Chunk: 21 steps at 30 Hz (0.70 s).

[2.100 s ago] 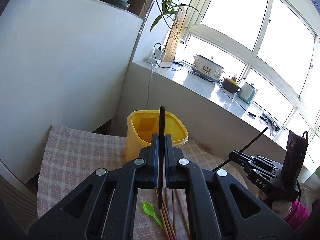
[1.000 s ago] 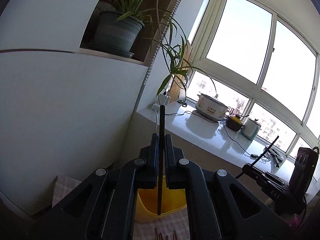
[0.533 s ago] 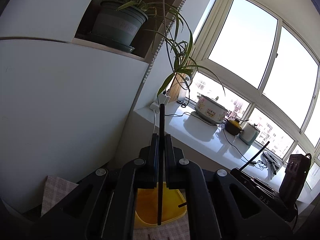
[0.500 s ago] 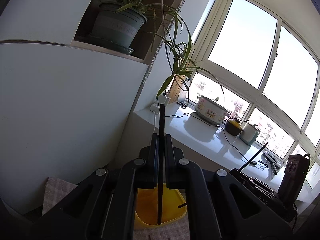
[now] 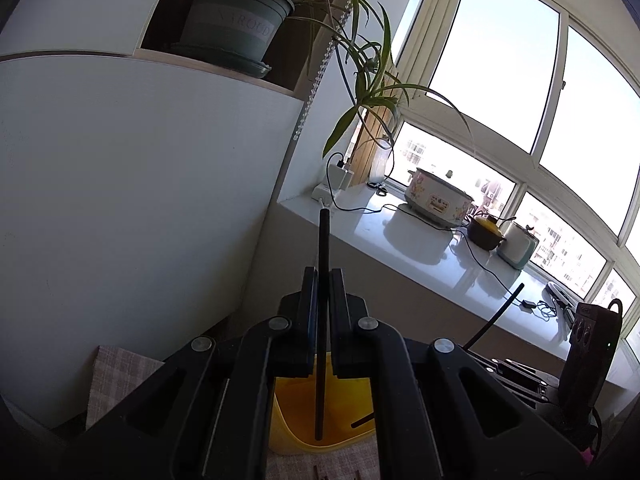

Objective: Organize utensils
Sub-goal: 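Open the left tool over the yellow container while the right tool releases its chopstick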

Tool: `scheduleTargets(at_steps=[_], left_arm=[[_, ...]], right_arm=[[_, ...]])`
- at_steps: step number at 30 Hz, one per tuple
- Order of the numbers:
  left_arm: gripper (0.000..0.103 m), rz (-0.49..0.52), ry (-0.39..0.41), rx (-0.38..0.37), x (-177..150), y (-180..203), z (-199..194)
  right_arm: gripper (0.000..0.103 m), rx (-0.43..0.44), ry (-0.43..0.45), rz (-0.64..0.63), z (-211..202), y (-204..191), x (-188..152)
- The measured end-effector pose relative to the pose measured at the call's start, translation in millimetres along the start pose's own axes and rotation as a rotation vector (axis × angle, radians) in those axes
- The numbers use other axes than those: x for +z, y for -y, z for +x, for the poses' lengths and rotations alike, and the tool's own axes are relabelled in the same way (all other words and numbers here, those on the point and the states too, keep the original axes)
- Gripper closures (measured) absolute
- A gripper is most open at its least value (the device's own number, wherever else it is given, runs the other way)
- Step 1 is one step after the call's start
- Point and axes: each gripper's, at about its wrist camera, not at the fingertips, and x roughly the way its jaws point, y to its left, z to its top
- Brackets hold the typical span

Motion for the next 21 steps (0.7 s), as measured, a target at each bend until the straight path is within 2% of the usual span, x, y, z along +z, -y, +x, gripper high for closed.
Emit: scheduleTargets(at_steps=[10, 21], left_arm=[[0.1, 0.044, -0.073, 0.024, -37.5, 1.8, 13.2], [0.1, 0.058, -0.121, 0.023, -58.9, 0.8, 9.4]], right_arm=[[0.099, -0.035, -0.044, -0.043, 12.3, -8.7, -12.6], [0.099, -0.085, -0.048, -0.073, 15.2, -11.7, -22.5]])
